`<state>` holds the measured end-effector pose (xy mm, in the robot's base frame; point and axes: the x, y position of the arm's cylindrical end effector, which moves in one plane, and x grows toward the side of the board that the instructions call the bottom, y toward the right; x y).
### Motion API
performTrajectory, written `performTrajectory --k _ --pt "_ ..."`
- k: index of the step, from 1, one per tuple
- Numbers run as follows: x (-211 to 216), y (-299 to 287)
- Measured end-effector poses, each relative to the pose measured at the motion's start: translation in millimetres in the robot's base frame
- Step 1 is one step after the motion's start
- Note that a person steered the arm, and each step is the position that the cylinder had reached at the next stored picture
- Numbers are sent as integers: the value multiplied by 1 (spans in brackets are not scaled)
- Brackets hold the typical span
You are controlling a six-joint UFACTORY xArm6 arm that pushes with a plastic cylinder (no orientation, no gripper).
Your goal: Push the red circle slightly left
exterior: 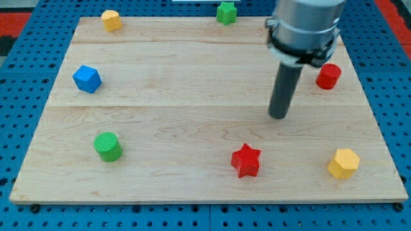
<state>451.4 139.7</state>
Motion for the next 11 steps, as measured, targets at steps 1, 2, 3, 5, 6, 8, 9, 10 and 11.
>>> performTrajectory --k 1,2,3,5,6,8,9,10,11 --pt "-13 74" --pt "-7 143" --pt "-7 160" --pt "-7 165" --pt "-7 165" --pt "-8 173" --pt "-41 183" --pt "-74 129" --pt "-84 56"
